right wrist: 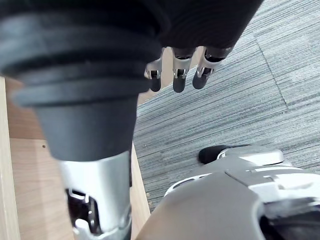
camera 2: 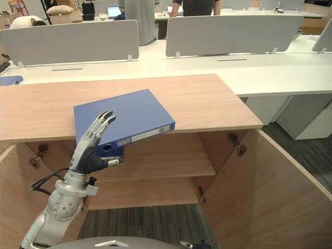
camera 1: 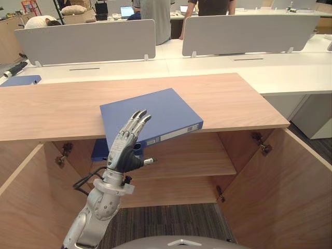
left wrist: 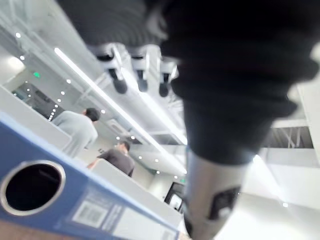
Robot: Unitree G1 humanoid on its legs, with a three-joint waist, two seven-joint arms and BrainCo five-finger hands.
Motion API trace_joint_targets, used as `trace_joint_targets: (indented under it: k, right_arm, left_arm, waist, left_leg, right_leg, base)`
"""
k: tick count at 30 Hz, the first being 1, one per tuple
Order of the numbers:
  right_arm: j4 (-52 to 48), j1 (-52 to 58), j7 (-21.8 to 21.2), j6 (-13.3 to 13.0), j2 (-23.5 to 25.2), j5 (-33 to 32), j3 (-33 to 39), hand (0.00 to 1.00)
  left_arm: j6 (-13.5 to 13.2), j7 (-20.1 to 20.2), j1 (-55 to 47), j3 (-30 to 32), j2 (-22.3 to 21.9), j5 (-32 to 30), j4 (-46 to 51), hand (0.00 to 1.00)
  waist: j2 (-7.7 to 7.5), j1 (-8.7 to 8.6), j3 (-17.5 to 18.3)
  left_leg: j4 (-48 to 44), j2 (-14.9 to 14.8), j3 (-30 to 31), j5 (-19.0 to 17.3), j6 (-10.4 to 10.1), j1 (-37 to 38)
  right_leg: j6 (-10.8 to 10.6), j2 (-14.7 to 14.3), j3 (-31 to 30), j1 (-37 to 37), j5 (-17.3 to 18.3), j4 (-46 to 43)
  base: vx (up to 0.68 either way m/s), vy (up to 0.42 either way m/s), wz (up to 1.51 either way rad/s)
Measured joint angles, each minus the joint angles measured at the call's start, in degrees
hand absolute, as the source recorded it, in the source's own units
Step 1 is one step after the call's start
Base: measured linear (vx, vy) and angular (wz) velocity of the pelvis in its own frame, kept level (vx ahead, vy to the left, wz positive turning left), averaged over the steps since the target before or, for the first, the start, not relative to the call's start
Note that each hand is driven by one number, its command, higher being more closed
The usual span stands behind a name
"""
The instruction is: Walk over to the cabinet, pick up the folder, carry it to the office cabinet, place the folder inside the office cabinet, then close the office cabinet door
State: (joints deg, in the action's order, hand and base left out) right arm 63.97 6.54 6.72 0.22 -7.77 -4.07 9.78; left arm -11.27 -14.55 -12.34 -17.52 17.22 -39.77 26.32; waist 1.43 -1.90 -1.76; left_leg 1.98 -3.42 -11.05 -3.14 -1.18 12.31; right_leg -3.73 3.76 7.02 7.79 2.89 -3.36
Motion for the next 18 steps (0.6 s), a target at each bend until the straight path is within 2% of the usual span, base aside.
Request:
trace_joint_targets:
  k: [8, 11, 18]
  right_arm:
    - [-0.05, 0.04, -0.11, 0.03, -0.06, -0.02, 0.31, 0.0]
    - [-0.05, 0.12, -0.16, 0.1, -0.07, -0.01, 0.57, 0.0]
    - [-0.11, 0.27, -0.25, 0.35, 0.06, -0.03, 1.72, 0.0]
  left_arm:
    - [0.31, 0.01, -0.01, -0.73, 0.78, -3.29, -0.07, 0.0]
    - [1.25, 0.01, -0.28, -0.6, 2.17, -4.37, -0.27, 0.0]
    - [2.72, 0.0, -2.17, 1.42, 1.96, -6.92, -2.41, 0.0]
  waist:
    - [0.04, -0.09, 0.04]
    - [-0.01, -0.09, 0.04]
    - [-0.1, -0.1, 0.14]
  left_leg:
    - [0.26, 0.03, 0.03, -0.15, 0.01, 0.12]
    - [1.08, 0.12, 0.03, -0.09, 0.07, 0.8]
    - [2.43, 0.52, 0.16, 0.08, 0.33, 1.77]
  right_leg:
    - [0.05, -0.1, 0.08, -0.1, 0.27, -0.07]
    - [0.09, -0.13, 0.15, 0.08, 0.27, 0.36]
    - [0.11, 0.02, 0.64, 0.92, -0.14, 2.07]
  base:
    - [0.0, 0.0, 0.0]
    - [0.0, 0.0, 0.0]
    - [0.02, 0.001, 0.01]
